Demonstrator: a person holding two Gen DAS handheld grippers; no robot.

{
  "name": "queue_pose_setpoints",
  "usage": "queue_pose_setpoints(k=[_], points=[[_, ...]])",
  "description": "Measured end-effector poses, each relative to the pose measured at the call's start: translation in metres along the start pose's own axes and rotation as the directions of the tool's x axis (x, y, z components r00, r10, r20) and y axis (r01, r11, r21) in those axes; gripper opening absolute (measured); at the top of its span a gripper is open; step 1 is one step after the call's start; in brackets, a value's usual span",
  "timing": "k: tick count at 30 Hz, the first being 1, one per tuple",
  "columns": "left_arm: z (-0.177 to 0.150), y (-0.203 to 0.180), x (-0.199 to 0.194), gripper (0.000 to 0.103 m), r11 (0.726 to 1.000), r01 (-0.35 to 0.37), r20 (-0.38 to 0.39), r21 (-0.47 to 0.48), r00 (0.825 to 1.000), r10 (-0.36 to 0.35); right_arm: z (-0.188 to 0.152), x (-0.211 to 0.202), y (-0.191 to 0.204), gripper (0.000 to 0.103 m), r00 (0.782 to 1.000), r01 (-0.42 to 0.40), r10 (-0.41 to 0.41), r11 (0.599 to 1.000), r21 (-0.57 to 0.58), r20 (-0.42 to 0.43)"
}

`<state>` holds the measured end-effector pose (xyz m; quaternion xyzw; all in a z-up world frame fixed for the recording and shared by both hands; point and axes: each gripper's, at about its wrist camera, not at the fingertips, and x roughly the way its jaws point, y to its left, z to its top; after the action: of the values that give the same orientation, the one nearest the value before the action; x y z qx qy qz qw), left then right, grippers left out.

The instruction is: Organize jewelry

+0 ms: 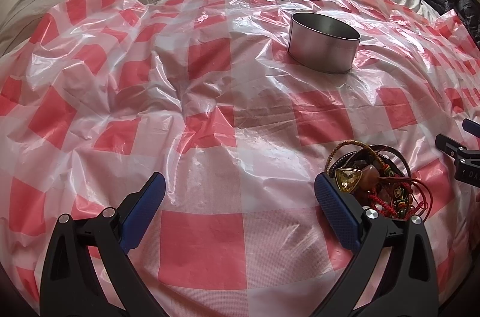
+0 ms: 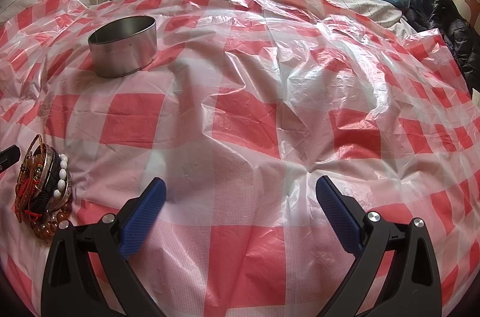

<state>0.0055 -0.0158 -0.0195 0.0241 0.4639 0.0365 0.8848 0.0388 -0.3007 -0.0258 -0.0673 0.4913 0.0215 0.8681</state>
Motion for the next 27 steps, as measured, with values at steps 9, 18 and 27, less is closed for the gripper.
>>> queue_pose_setpoints(k=[9,18,27], points=[[0.0,0.0001,0.0001,0.096,1.0,0.004,-0.001,0.004,1.0,-0.004,-0.0016,0.001,0.0012,0.096,1.0,-0.001,0.001,1.0,0.001,-0.003],[0.0017,0.0008,-0.0013,0.096,1.0,0.003,0.0,0.004,1.0,-0.003,-0.0026,0.0025,0.0008,0.096,1.0,-0.002,0.002,1.0,0.002,-0.005],[0.0017,0.0007,-0.0013,0.096,1.0,0.003,0.0,0.004,1.0,-0.003,-0.0026,0.0032,0.0001,0.096,1.0,-0.003,0.003,1.0,0.002,-0.007]])
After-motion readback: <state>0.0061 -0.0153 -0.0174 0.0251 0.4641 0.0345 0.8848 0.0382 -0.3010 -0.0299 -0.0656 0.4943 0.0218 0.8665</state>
